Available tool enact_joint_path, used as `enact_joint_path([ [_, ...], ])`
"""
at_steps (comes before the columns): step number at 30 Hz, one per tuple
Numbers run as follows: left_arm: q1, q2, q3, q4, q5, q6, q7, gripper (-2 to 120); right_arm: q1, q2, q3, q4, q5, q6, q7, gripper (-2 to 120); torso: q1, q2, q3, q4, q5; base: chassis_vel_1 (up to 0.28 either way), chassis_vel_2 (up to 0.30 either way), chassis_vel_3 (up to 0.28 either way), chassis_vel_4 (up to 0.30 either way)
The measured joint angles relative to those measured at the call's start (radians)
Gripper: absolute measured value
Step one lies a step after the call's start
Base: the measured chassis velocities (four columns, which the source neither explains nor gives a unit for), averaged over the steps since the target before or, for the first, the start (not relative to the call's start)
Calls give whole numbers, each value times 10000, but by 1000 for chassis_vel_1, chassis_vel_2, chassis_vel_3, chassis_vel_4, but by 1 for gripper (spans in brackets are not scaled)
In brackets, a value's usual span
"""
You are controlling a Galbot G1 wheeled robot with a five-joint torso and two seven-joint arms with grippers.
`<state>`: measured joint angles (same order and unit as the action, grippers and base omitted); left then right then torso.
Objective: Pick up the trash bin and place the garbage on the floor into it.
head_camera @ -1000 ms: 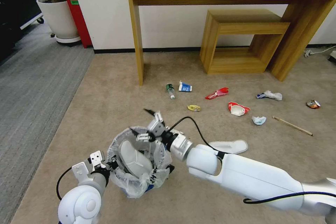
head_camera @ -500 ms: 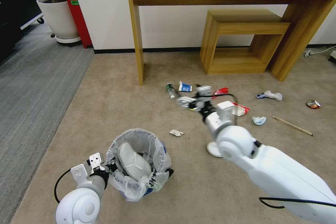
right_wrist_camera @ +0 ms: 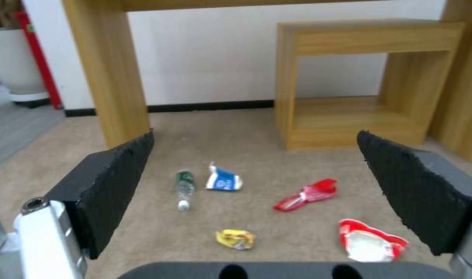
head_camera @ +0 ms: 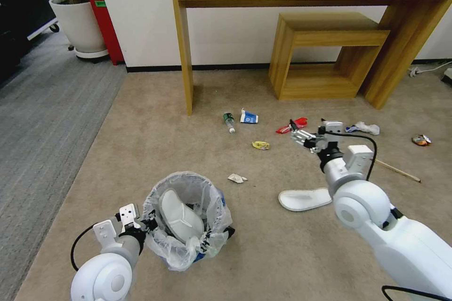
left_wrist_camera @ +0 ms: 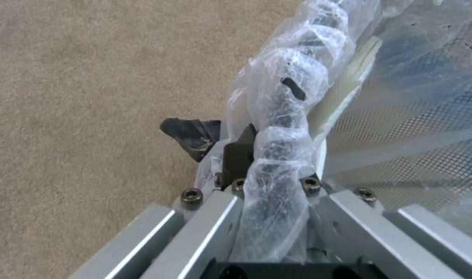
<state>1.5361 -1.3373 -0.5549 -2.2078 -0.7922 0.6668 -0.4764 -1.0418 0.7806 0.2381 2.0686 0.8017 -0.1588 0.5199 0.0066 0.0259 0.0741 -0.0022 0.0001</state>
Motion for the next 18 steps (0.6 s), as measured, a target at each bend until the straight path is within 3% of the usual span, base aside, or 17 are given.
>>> enact_joint_path([
  [8,-22,25,47,22,32,0,54,0,-1079,315,1016,193,-334,107,-33,100,0,0,0,0,-1,0,0,0,0],
  [11,-1,48,21,-27,51,-7,97,0,-2185,869,1895,391,-830,250,-174,100,0,0,0,-2,0,0,0,0,0],
  [18,11,96,-96,-96,107,-69,173,0,-3233,1851,2634,1028,-1918,498,-255,100,0,1,-1,0,-3,0,0,0,0],
])
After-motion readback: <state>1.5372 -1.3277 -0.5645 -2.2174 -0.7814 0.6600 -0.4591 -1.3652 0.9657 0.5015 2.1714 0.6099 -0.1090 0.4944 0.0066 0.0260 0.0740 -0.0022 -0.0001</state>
